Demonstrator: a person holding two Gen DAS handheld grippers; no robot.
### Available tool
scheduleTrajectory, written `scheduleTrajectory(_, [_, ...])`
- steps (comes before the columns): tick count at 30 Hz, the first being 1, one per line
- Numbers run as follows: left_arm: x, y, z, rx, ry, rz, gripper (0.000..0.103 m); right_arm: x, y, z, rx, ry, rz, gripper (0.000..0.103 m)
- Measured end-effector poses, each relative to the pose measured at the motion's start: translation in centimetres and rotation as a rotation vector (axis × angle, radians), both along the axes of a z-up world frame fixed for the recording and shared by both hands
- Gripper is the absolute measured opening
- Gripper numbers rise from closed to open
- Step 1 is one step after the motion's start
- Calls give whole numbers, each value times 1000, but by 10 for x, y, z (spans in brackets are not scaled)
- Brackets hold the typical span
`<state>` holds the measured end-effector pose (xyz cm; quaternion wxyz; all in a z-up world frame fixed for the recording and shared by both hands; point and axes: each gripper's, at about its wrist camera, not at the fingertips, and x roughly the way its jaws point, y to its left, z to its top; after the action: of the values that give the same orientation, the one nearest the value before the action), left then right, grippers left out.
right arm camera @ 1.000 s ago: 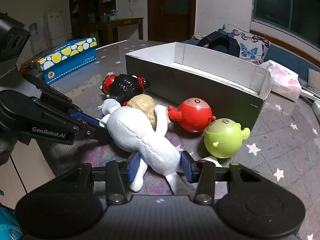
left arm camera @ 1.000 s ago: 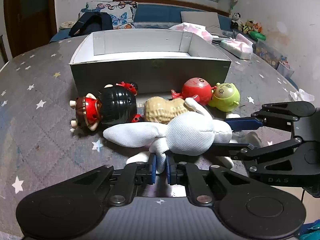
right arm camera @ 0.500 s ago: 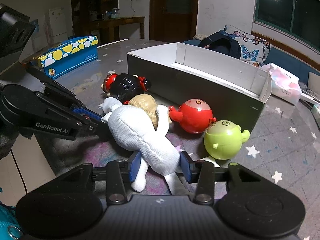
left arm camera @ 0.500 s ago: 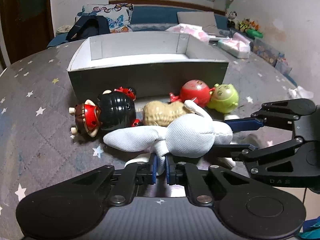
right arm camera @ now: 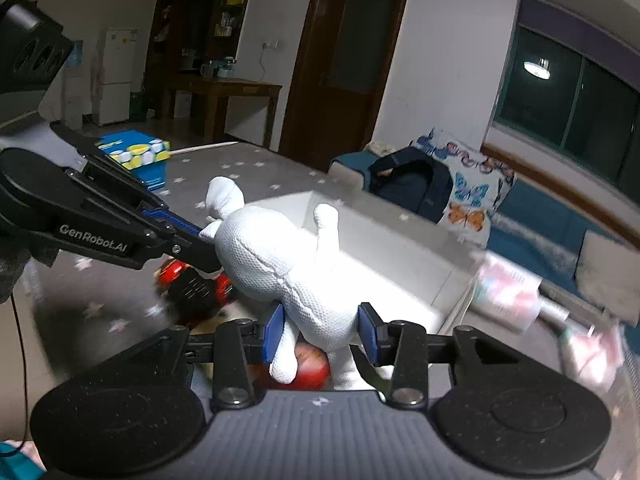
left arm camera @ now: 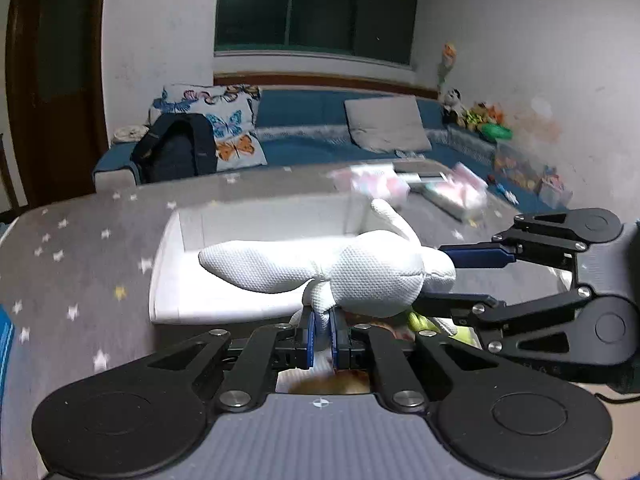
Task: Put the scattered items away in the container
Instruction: 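Lift the rabbit with both grippers and carry it into the white box, then open both grippers to release the rabbit inside the box, withdraw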
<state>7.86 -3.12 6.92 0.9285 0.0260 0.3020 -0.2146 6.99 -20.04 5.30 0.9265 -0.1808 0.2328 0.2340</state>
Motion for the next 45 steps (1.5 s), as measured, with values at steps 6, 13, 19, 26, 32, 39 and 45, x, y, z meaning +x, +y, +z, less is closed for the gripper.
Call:
scheduleTrajectory(6, [48,-3,10,-5,-11,27,8,49,5,18,-38,-21,7,40])
scheduleTrajectory(13, [108,-6,-11,30,66,70,8,110,17,5,-93,40,19,40])
scheduleTrajectory(19, [152,-6,-40,45,164,93,8,161,22,-22,-123,134,23,40])
scheduleTrajectory(26, [187,-7,-65,73,245,114,10,204,24,-52,-138,249,13,40])
scheduleTrajectory(32, [197,-10,-74,97,276,134,11,219,25,-67,-155,297,-4,43])
scheduleTrajectory(39, [200,-10,-77,103,283,151,13,222,25,-65,-143,287,-28,50])
scheduleTrajectory(45, [192,-11,-68,107,258,160,14,211,14,-56,-93,268,-53,57])
